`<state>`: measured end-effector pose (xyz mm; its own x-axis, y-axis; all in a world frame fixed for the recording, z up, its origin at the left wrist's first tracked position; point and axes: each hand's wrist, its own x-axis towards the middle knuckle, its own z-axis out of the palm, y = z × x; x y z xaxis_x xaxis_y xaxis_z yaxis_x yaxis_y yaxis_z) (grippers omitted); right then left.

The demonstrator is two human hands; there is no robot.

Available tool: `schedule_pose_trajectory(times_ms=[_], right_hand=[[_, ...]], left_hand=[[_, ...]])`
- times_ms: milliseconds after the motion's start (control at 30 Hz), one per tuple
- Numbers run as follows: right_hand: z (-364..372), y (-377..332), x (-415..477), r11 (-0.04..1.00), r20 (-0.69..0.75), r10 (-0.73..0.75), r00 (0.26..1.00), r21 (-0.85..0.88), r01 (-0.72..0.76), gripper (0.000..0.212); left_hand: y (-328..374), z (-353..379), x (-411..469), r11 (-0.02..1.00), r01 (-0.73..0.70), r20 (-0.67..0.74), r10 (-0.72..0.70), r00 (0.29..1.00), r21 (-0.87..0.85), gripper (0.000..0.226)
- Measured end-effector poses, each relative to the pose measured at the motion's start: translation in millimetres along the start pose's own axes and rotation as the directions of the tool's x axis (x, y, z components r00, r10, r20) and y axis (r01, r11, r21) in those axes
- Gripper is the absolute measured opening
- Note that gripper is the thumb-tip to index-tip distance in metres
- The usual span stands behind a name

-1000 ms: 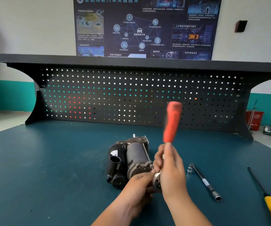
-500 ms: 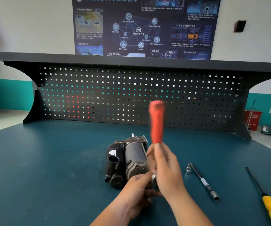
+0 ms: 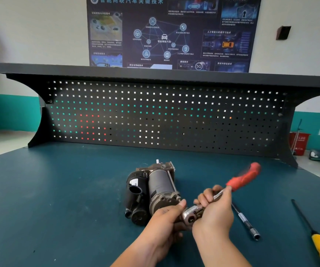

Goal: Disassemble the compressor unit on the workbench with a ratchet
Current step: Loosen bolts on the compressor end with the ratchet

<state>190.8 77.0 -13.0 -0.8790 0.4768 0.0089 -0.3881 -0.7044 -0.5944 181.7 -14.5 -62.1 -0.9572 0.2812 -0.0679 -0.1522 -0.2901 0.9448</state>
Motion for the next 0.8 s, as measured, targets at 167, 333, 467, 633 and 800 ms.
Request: schedule_pose_trajectory(times_ms=[167,333,467,633,800], right_hand=[[3,2,-3,0.988,0.225,-0.082,0.971,-0.111,0.109,0.04],[2,9,-11,0.753,0.678,-0.196,0.709,-0.359,0.551,0.036],[4,10,-13,0.382,0.833,-0.176,0.525,-0.433,0.816,0.038],[4,13,-17,0.592,0.715,-0.218,0.664,-0.444,0.672,0.038],[2,7,-8,0.967,0.179,-0.139,0.974,-0.187,0.172,0.04]], left_hand=[[1,-1,-1,0.999,0.042,-0.005,-0.042,0.999,-0.008,0.026],[2,-1,-4,0.997,0.064,0.008,-0.065,0.998,0.053,0.032],[4,1,-7,0.999,0.038,0.01,-0.039,0.999,0.032,0.007],[3,-1,-5,0.999,0.018,-0.009,-0.018,1.0,0.051,0.021],[5,1,-2,0.999,-0.009,-0.039,0.011,0.999,0.047,0.028]])
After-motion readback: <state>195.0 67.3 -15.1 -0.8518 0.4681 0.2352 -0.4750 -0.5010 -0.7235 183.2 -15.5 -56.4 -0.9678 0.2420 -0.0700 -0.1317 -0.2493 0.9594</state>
